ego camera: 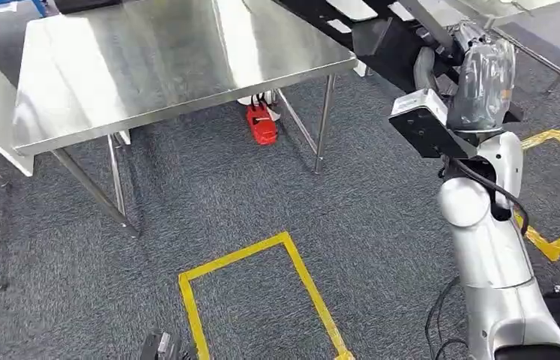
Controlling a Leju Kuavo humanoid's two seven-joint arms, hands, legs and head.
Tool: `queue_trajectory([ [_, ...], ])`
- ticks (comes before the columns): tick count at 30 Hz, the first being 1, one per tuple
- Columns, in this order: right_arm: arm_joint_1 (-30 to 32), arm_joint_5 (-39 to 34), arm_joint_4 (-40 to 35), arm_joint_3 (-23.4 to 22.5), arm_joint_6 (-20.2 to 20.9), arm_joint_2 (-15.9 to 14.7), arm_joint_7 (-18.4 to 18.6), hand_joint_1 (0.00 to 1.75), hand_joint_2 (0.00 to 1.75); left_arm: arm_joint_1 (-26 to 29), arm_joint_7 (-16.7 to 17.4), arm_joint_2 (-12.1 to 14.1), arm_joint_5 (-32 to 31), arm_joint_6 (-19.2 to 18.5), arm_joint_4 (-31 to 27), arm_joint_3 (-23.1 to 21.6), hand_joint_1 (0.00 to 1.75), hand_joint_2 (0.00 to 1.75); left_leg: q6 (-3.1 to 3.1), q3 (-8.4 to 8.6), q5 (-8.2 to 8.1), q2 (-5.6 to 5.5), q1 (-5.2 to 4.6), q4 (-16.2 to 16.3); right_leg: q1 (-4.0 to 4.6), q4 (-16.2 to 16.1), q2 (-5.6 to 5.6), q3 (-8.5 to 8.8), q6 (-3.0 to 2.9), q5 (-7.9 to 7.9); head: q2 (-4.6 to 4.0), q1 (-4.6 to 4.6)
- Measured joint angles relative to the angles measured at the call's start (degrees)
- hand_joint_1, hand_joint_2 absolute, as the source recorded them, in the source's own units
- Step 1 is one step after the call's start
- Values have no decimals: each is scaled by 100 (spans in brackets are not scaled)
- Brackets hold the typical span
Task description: Take the parts from the cabinet and place them on the table.
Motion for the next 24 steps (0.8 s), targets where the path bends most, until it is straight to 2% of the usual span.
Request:
queue_trajectory([
  [1,-2,0,0,2,0,13,2,175,175,12,0,2,0,0,0,0,0,0,-8,-6,-3,-27,13,0,7,-2,-40,4,-25,-5,0,4],
  [2,-12,0,0,2,0,17,0,175,175,16,0,31,0,4,0,0,0,0,-31,-20,-40,27,19,40,-66,-20,-98,31,-72,12,0,11],
  [3,-15,0,-2,2,0,26,0,175,175,19,0,17,0,2,0,0,0,0,-86,-66,-127,360,-23,191,-52,-23,-123,60,-116,-13,0,-20],
  [4,-20,0,-2,2,0,31,0,175,175,11,0,11,0,4,0,0,0,0,-129,-221,-305,554,-6,501,-44,-23,-159,72,-167,-26,0,-74],
  [5,-20,0,-2,2,0,28,0,175,175,3,0,15,0,4,0,0,0,0,-151,-452,-523,649,19,950,-29,-23,-193,82,-185,-38,0,-68],
  [6,-18,0,0,2,0,28,0,175,175,4,0,15,0,4,0,0,0,0,-165,-708,-707,687,35,1415,-22,-21,-240,85,-199,-48,0,-70],
  [7,-12,0,0,2,0,31,0,175,175,7,0,13,0,4,0,0,0,0,-177,-929,-792,689,45,1779,-16,-20,-289,86,-212,-58,0,-77],
  [8,-7,0,0,4,0,31,0,175,175,11,2,13,0,4,0,0,0,0,-178,-1012,-730,688,51,1850,-13,-20,-335,92,-215,-64,0,-72],
  [9,-7,0,0,4,0,33,0,175,175,11,0,13,0,4,0,0,0,0,-162,-936,-537,692,51,1624,-4,-20,-379,105,-226,-79,0,-74],
  [10,-7,0,0,4,0,35,0,175,175,9,0,15,0,4,0,0,0,0,-126,-709,-268,704,49,1164,5,-21,-422,136,-221,-96,0,-77],
  [11,-9,0,0,4,0,37,0,175,175,8,0,20,0,7,0,0,0,0,-72,-418,-13,761,32,616,16,-23,-465,173,-214,-121,0,-72],
  [12,-11,0,-2,2,0,37,0,175,175,6,0,22,0,4,0,0,0,0,14,-147,151,924,-12,140,17,-33,-498,207,-206,-140,0,-74],
  [13,-17,0,-2,2,0,37,0,175,175,-11,0,31,0,7,0,0,0,0,19,-92,57,1003,-57,45,87,-33,-537,217,-169,-168,0,-63],
  [16,-22,-50,0,-2,-4,35,15,175,175,-17,44,30,50,-20,0,4,0,0,72,-109,47,850,-95,29,60,-87,-654,254,-112,-185,0,-72],
  [17,-24,-90,2,-11,-9,37,9,175,175,-20,61,35,61,-31,0,13,0,0,112,-52,82,807,-90,-58,99,-119,-688,298,-65,-197,0,-74],
  [18,-14,-114,11,-37,-18,22,-20,175,175,-12,61,37,68,-48,0,18,0,0,132,31,135,786,-23,-140,80,-18,-553,225,-51,-242,0,-55],
  [19,-9,-142,24,-66,-35,9,-42,175,175,-21,55,37,72,-59,0,20,0,0,169,54,149,755,-18,-174,79,233,-343,138,-77,-361,0,-61],
  [20,1,-168,37,-101,-66,-20,-68,175,175,-35,37,37,74,-66,-2,22,0,0,184,55,149,710,-19,-173,59,674,-235,-88,-105,-539,0,-30],
  [21,22,-181,55,-131,-70,-39,-85,175,175,-36,24,31,74,-70,-2,22,0,0,194,58,141,665,-19,-173,46,1172,-194,-370,-115,-723,0,-11],
  [22,55,-188,72,-157,-72,-53,-94,175,175,-32,20,31,74,-68,0,24,0,0,201,58,133,625,-20,-170,39,1592,-181,-625,-97,-841,0,-15],
  [23,88,-195,94,-168,-74,-59,-94,175,175,-26,17,31,74,-70,0,24,0,0,198,62,130,580,-20,-169,40,1751,-179,-757,-52,-833,0,-7],
  [24,112,-194,114,-181,-74,-70,-94,175,175,-24,17,28,74,-70,0,26,0,0,191,70,122,539,-19,-164,27,1584,-179,-731,13,-698,0,-11],
])
